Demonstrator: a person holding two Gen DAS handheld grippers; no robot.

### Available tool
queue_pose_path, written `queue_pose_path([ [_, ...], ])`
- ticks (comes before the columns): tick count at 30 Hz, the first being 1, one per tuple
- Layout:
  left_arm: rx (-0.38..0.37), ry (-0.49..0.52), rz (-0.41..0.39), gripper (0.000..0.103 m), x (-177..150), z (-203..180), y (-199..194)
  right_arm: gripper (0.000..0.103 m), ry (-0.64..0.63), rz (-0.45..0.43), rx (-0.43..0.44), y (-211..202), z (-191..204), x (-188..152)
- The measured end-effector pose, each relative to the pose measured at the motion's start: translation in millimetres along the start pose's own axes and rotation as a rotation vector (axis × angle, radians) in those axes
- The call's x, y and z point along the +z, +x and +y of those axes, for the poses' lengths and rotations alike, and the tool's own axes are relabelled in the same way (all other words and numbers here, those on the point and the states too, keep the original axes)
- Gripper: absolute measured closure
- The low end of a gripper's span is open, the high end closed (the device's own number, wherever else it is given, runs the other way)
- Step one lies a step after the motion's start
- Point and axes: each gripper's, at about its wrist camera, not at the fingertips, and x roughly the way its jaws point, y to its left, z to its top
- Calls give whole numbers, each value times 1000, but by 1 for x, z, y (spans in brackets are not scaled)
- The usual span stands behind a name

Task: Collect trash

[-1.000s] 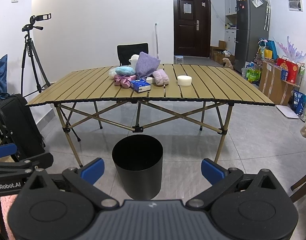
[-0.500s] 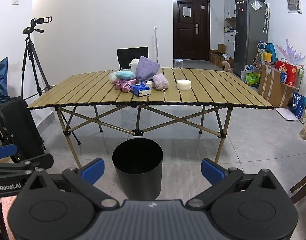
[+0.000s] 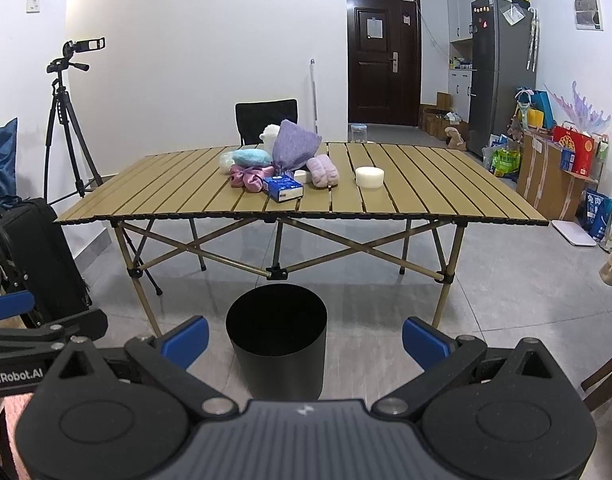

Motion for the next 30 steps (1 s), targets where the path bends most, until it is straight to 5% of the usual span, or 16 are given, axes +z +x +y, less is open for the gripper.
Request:
queue_pose_path([
  [15,19,-7,-1,0,35,9,44,0,-21,-17,5,39,3,37],
  [30,28,-9,23,0,72,9,125,0,-8,-22,15,127,-14,76],
])
